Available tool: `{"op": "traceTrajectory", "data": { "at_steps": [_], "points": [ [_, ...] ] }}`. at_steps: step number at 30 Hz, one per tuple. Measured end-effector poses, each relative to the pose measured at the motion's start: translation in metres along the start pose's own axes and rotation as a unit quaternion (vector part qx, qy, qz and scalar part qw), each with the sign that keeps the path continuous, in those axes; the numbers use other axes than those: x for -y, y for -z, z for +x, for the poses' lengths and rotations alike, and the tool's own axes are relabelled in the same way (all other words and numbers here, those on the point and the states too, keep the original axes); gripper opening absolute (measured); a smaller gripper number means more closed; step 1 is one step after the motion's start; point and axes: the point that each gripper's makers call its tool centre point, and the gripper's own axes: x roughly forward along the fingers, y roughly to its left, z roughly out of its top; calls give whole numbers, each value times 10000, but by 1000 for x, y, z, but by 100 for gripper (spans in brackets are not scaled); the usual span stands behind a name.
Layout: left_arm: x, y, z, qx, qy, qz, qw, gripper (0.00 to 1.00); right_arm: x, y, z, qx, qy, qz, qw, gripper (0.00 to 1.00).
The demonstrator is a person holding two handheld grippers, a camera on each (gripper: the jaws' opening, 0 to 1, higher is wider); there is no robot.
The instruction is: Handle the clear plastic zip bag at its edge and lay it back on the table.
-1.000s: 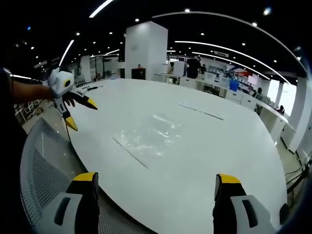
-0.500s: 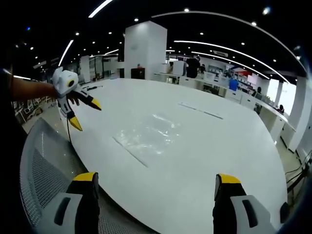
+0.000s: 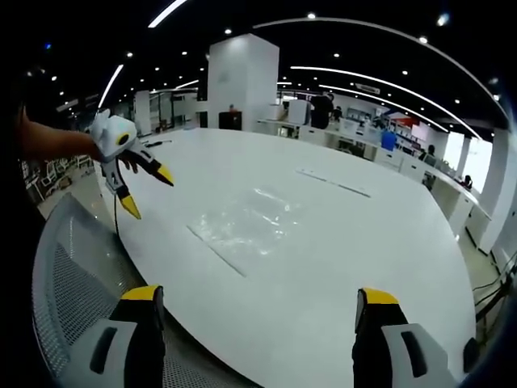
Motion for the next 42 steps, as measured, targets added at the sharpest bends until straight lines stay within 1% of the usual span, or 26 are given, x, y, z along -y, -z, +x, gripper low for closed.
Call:
{"op": "traceTrajectory", "data": {
  "at_steps": [6, 10, 19, 26, 29, 37, 42],
  "points": [
    [-1, 2, 6, -116, 105, 216, 9996, 56, 0, 1, -1, -10, 7, 7, 10000, 99],
    [-3, 1, 10, -143, 159, 304, 9993, 55, 0, 1, -1, -15, 15, 12, 10000, 99],
    [-6, 2, 18, -223, 236, 412, 9986, 54, 2, 4, 0, -31, 32, 9, 10000, 99],
    [-7, -1, 23, -257, 305, 479, 9981, 54, 4, 0, 0, 28, 79, 20, 10000, 99],
    [-6, 0, 23, -278, 323, 499, 9978, 53, 2, -2, 0, 54, 69, 1, 10000, 99],
    [-6, 4, 28, -346, 388, 560, 9971, 50, 0, 2, 3, 23, 29, 15, 10000, 99],
    [-6, 5, 33, -401, 446, 685, 9959, 47, -1, 4, 5, -5, 10, 55, 10000, 99]
  ]
}}
